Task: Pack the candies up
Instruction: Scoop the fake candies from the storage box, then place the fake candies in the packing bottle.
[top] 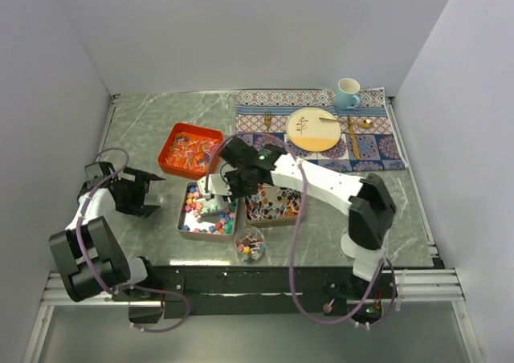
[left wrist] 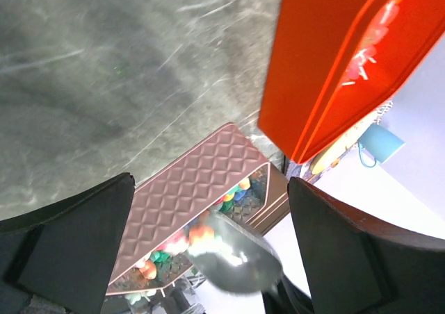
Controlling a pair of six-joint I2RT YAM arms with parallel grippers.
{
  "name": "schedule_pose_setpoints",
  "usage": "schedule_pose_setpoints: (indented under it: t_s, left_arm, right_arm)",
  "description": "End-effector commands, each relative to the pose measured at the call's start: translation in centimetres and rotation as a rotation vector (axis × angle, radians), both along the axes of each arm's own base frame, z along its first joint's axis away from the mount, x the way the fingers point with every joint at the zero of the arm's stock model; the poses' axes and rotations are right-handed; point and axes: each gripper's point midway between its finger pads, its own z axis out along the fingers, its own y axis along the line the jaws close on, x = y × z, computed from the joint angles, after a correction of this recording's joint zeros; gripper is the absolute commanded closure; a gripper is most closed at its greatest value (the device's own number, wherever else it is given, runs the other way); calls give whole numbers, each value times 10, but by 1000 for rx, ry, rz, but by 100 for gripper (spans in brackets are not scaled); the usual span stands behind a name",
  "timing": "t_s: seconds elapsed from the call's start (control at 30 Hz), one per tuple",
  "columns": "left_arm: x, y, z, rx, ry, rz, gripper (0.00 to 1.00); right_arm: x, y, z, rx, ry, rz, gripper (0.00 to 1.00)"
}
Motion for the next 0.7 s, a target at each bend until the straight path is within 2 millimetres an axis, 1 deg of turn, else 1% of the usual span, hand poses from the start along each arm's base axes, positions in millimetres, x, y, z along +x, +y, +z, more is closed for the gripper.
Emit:
schedule_pose_setpoints:
  t_s: [0.0,0.03,0.07,0.1,0.13,0.17,0.2,0.23,0.3,0.33,0.37,0.43,0.47,0.5,0.53,0.6,0.63,0.67]
  left_arm:
    - [18,8,22,36,-120,-25,1]
    - [18,10,21,39,-123,-18,1]
    - [17,11,20,39,-122,-13,2]
    - [17,14,22,47,-129,-2,2]
    - [16,16,21,53,-129,1,2]
    - [15,19,21,69,-133,-3,1]
    - [14,22,21,77,-131,1,1]
    - [13,24,20,87,-130,2,1]
    - [13,28,22,109,-140,-5,1]
    - [14,29,22,111,-145,-7,1]
    - [16,30,24,115,-156,-9,1]
    - [19,34,26,122,-169,-1,1]
    - [20,37,27,137,-179,-5,1]
    - [20,40,28,142,-180,2,1]
    - [20,42,28,148,-185,3,1]
    - [20,45,28,146,-188,13,1]
    - [21,47,29,147,-197,21,1]
    - [21,48,28,145,-200,27,1]
  right_arm:
    - [-6,6,60,223,-39,19,100]
    - [-8,0,59,233,-27,10,100]
    - [-10,-2,69,266,-30,5,100]
    - [-14,0,72,301,-3,1,100]
    - [-16,-4,72,316,16,-12,100]
    - [-19,-6,80,348,25,-25,100]
    - [-21,-4,84,385,48,-44,100]
    - [-27,-6,79,396,84,-47,100]
    - [-28,-8,85,446,82,-63,100]
    - [-32,-13,75,441,99,-72,100]
    - [-32,-17,82,469,87,-78,100]
    - [-34,-24,85,488,85,-92,100]
    - [-33,-34,95,510,74,-105,100]
    - [-34,-40,99,514,61,-104,100]
    - [-36,-51,106,524,36,-107,100]
    - [-38,-72,101,485,7,-107,100]
    - [-43,-82,111,499,-21,-104,100]
    - [-48,-92,109,480,-17,-109,100]
